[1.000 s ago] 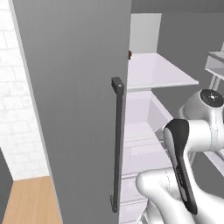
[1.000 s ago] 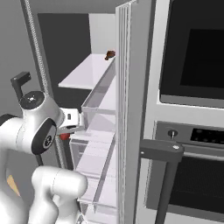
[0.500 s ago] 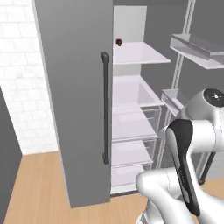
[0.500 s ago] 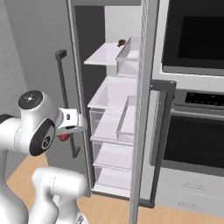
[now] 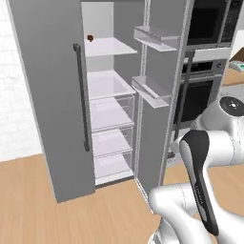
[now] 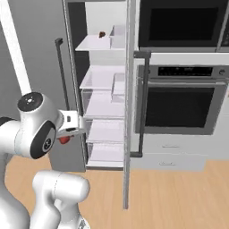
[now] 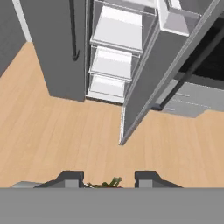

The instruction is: Take the strawberry from the fridge and place it on top of the pancake, located on the dining counter.

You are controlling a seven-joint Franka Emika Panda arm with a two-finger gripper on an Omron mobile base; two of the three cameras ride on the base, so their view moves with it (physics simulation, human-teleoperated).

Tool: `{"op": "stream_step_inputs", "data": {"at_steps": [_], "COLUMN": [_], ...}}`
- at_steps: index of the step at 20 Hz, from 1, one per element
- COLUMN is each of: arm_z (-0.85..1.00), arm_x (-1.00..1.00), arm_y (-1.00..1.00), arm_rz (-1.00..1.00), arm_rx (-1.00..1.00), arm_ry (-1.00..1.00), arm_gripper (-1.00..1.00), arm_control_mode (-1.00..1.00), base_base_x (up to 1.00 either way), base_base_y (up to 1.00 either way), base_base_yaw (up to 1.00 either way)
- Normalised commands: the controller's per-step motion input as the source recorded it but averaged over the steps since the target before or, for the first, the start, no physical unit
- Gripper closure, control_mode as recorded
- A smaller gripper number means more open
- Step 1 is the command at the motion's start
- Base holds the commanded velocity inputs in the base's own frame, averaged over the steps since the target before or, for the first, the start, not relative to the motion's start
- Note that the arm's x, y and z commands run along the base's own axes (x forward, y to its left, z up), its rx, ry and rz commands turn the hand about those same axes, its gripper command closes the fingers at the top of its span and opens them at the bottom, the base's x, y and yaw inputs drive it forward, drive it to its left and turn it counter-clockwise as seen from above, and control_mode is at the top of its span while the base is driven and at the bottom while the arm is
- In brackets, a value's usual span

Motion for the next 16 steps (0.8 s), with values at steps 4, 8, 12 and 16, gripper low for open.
{"op": "stream_step_inputs", "data": {"at_steps": [4,8,12,16], "arm_z": [0.00,0.00,0.00,0.00], "arm_x": [0.00,0.00,0.00,0.00], "arm_y": [0.00,0.00,0.00,0.00], "arm_rz": [0.00,0.00,0.00,0.00], "arm_rx": [0.00,0.00,0.00,0.00], "arm_ry": [0.00,0.00,0.00,0.00], "arm_gripper": [1.00,1.00,1.00,1.00], "arm_control_mode": [1.00,1.00,1.00,1.00], "base_base_x": [-0.74,-0.56,-0.49,-0.53], "base_base_y": [0.01,0.04,0.02,0.02], "base_base_yaw": [-0.78,-0.90,-0.92,-0.87]}}
